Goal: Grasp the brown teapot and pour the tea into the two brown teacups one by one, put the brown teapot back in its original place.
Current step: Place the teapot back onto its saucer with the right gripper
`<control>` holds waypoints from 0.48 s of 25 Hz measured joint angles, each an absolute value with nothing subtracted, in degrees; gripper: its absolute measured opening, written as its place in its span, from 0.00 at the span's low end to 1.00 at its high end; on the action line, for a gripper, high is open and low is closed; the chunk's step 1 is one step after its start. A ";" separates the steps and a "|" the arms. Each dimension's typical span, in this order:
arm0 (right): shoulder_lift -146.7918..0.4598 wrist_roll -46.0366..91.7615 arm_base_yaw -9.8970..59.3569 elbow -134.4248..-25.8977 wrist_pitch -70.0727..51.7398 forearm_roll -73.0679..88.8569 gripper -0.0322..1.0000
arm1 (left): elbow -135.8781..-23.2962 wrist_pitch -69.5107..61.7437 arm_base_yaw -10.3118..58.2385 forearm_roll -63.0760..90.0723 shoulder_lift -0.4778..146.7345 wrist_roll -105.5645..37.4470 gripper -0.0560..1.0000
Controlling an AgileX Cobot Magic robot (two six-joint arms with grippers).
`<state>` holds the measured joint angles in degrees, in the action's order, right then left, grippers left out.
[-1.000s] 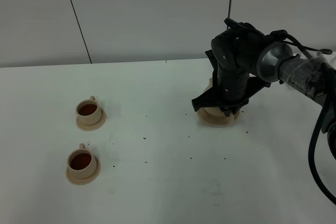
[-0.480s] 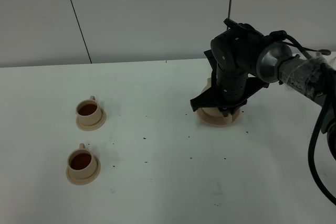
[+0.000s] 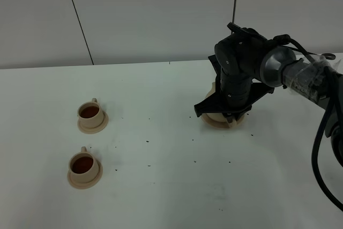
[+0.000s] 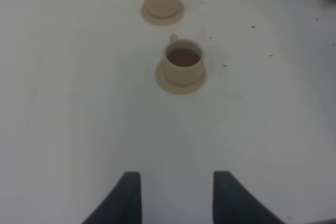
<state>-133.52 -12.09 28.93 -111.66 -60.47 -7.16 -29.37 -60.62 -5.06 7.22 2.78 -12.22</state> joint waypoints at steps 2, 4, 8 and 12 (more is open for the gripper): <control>-133.52 -12.27 28.93 -111.66 -60.47 -7.01 0.13 | -29.37 -60.62 -5.06 7.22 2.78 -12.22 0.42; -133.52 -12.32 28.93 -111.66 -60.47 -6.61 0.15 | -29.37 -60.62 -5.06 7.22 2.78 -12.22 0.42; -133.52 -12.37 28.93 -111.66 -60.45 -6.10 0.27 | -29.37 -60.62 -5.06 7.22 2.78 -12.22 0.42; -133.52 -12.47 28.93 -111.66 -60.84 -5.81 0.47 | -29.37 -60.62 -5.06 7.22 2.78 -12.22 0.42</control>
<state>-133.52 -12.47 28.93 -111.66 -60.84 -5.81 -29.37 -60.62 -5.06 7.22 2.78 -12.22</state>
